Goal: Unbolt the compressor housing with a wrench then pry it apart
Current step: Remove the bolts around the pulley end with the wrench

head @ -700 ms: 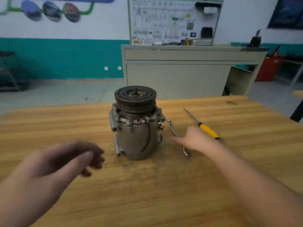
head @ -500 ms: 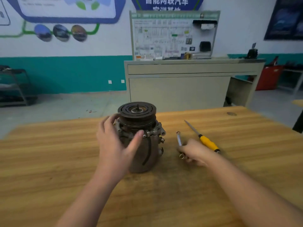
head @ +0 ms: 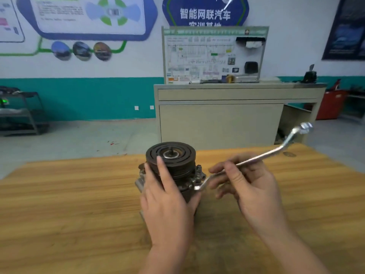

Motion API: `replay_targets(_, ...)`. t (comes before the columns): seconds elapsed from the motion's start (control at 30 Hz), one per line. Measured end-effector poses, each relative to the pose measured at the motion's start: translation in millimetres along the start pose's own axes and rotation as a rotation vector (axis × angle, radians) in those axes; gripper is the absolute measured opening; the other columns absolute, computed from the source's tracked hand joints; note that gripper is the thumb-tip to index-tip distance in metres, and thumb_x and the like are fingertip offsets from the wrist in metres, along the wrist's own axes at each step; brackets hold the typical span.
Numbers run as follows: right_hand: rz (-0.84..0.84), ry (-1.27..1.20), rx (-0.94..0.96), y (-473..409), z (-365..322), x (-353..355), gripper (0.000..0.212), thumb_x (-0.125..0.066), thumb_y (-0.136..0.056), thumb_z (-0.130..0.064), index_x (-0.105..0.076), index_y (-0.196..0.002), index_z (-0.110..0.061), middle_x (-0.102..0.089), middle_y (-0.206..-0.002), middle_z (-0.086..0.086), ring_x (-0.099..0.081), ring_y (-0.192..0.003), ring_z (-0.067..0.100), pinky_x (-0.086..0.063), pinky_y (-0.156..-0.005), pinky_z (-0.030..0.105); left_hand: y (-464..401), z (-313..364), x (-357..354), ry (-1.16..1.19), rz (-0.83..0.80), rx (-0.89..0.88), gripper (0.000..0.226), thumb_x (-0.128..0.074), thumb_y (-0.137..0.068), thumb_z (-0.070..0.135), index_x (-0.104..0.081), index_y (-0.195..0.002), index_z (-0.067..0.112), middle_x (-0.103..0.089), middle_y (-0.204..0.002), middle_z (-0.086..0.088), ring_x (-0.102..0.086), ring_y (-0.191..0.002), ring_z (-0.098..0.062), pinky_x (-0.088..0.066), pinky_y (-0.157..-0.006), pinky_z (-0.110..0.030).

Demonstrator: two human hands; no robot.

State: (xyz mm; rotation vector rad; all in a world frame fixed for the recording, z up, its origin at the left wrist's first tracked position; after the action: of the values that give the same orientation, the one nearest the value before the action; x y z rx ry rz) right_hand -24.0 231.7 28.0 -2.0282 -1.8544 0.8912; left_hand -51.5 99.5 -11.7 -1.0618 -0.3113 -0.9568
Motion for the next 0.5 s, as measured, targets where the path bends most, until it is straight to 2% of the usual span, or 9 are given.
replay_targets(0.07,0.023,-0.101,0.057,-1.8,4.3,-1.5,0.019,-0.053,-0.092,-0.025,-0.061,-0.075,-0.025,-0.07,-0.077,0.011,-0.065,-0.061,0.023,-0.051,-0.054,0.026,-2.0,-12.1,2.7,0.036,0.042,-0.031,0.119,-0.071,-0.055,0.067,-0.024,-0.145,0.005,-0.049,-0.134,-0.029,-0.057,-0.112,-0.043,-0.049,-0.084,-0.048)
replay_targets(0.13,0.091,-0.197,0.043,-1.1,9.1,-2.5,0.021,-0.051,-0.094,-0.027,-0.059,-0.075,-0.023,-0.067,-0.074,0.013,-0.061,-0.059,0.024,-0.049,-0.054,0.025,-8.7,-29.1,5.5,0.172,0.078,0.005,0.117,-0.057,-0.055,0.074,-0.019,-0.147,0.015,-0.043,-0.137,-0.023,-0.046,-0.122,-0.039,-0.04,-0.096,-0.051)
replay_targets(0.2,0.174,-0.272,-0.004,2.0,17.1,-4.6,0.014,-0.048,-0.09,-0.023,-0.056,-0.079,-0.02,-0.065,-0.07,0.014,-0.059,-0.055,0.023,-0.047,-0.051,0.023,-17.6,-44.8,4.8,0.276,0.001,0.06,0.129,-0.059,-0.047,0.078,-0.013,-0.151,0.016,-0.03,-0.146,-0.019,-0.029,-0.134,-0.031,-0.026,-0.108,-0.049)
replay_targets(0.27,0.255,-0.298,-0.048,5.9,25.6,-6.9,0.007,-0.045,-0.088,-0.018,-0.051,-0.085,-0.016,-0.063,-0.067,0.015,-0.057,-0.053,0.022,-0.046,-0.049,0.022,-23.1,-56.7,1.2,0.409,-0.116,0.047,0.14,-0.068,-0.042,0.081,-0.009,-0.151,0.017,-0.027,-0.15,-0.012,-0.023,-0.139,-0.024,-0.02,-0.113,-0.041)
replay_targets(0.37,0.317,-0.282,-0.057,13.2,32.2,-8.4,0.009,-0.043,-0.09,-0.013,-0.051,-0.087,-0.015,-0.063,-0.067,0.015,-0.058,-0.052,0.022,-0.046,-0.047,0.023,-27.2,-64.5,-3.4,0.486,-0.164,-0.004,0.134,-0.065,-0.042,0.08,-0.016,-0.151,0.018,-0.036,-0.145,-0.005,-0.027,-0.136,-0.02,-0.026,-0.113,-0.04)
replay_targets(0.5,0.295,-0.309,0.009,21.4,36.8,-21.9,0.004,-0.05,-0.087,-0.019,-0.054,-0.089,-0.019,-0.066,-0.067,0.015,-0.061,-0.051,0.023,-0.048,-0.045,0.027,-23.1,-59.7,-3.6,0.455,-0.105,0.069,0.15,-0.061,-0.029,0.089,-0.016,-0.151,0.014,-0.039,-0.139,-0.011,-0.029,-0.13,-0.023,-0.027,-0.106,-0.04)
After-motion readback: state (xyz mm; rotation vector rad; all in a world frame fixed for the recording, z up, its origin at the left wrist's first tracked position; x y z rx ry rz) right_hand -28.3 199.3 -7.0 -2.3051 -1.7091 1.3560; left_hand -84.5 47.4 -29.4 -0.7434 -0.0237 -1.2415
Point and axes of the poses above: each hand's wrist, its own y-axis away from the middle knuckle, its own x-axis out of the back of the hand, z = x × y, the point moved 1 cm from there along -y, towards the middle knuckle
